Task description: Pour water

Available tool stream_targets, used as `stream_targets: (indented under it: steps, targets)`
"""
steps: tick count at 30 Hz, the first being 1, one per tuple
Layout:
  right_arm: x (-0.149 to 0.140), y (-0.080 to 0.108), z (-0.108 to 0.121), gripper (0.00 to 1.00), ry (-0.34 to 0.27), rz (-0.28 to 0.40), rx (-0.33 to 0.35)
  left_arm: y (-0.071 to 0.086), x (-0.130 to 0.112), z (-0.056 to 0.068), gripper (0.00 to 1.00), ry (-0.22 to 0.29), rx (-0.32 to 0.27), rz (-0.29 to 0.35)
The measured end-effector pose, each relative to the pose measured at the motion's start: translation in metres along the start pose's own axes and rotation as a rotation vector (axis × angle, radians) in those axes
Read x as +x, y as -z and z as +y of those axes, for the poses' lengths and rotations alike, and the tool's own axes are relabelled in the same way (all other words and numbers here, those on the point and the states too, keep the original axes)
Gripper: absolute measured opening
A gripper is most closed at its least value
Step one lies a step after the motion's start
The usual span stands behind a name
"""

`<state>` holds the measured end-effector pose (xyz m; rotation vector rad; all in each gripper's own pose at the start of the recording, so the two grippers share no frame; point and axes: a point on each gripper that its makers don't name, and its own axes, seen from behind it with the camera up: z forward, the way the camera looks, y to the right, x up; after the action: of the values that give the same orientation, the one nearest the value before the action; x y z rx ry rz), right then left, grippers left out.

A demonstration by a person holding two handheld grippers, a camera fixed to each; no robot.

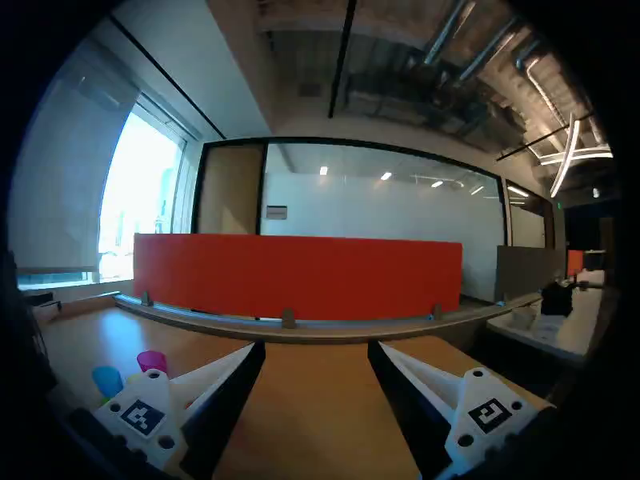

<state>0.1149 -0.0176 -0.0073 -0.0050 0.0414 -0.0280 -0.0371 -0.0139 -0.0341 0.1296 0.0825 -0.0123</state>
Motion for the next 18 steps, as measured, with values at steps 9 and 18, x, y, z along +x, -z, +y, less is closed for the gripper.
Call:
stream_targets:
  steps: [9,18]
  targets:
    - [-0.002,0.001,-0.004,0.99,-0.005,-0.007,0.0,0.0,-0.021,0.0,0.89,0.003,-0.009,-0.008]
    - [-0.004,0.001,-0.005,0.99,-0.002,-0.008,-0.005,-0.003,-0.042,0.001,0.89,-0.005,-0.004,-0.028]
